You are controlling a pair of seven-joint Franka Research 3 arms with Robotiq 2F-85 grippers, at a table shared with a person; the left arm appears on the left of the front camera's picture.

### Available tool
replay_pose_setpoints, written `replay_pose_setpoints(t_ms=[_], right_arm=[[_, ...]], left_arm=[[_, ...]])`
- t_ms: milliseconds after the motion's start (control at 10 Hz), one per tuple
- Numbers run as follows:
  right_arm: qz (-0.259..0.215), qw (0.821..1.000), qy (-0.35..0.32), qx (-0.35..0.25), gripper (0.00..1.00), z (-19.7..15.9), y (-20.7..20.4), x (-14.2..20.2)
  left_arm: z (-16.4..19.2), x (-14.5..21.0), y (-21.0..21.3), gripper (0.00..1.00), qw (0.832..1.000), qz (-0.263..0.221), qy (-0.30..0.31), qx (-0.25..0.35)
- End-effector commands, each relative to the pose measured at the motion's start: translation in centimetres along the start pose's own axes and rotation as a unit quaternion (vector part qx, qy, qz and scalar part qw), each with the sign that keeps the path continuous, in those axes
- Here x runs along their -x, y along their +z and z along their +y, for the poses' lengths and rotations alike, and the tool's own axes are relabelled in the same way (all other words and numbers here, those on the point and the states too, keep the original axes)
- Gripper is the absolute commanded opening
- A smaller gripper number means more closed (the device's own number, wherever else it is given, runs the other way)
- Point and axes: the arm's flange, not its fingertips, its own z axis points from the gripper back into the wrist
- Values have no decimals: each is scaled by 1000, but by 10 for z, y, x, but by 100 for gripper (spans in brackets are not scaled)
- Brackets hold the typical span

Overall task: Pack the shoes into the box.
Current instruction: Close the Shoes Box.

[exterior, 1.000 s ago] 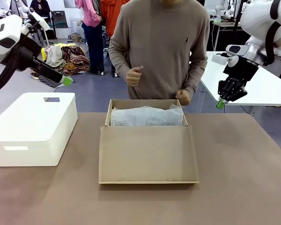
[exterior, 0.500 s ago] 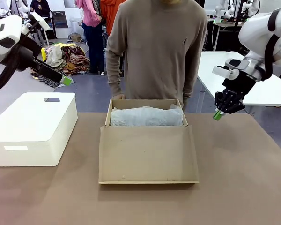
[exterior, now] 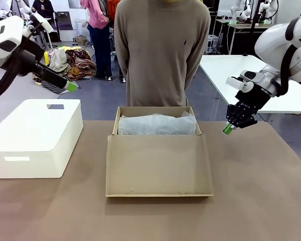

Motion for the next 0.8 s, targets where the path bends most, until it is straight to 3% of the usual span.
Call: replay_pose_setpoints(t_ms=[0, 500, 700], right_arm=[[-9, 1000, 7, 20, 0, 4, -7, 2], [-1, 1000, -2, -1, 0, 1, -1, 1], [-35, 999, 4, 7, 0, -7, -14, 12]], left_arm=[[0, 2, -1, 100, 1000, -6, -1, 6], [0, 2, -1, 100, 1000, -6, -1, 6], [0, 2, -1, 100, 1000, -6, -1, 6]])
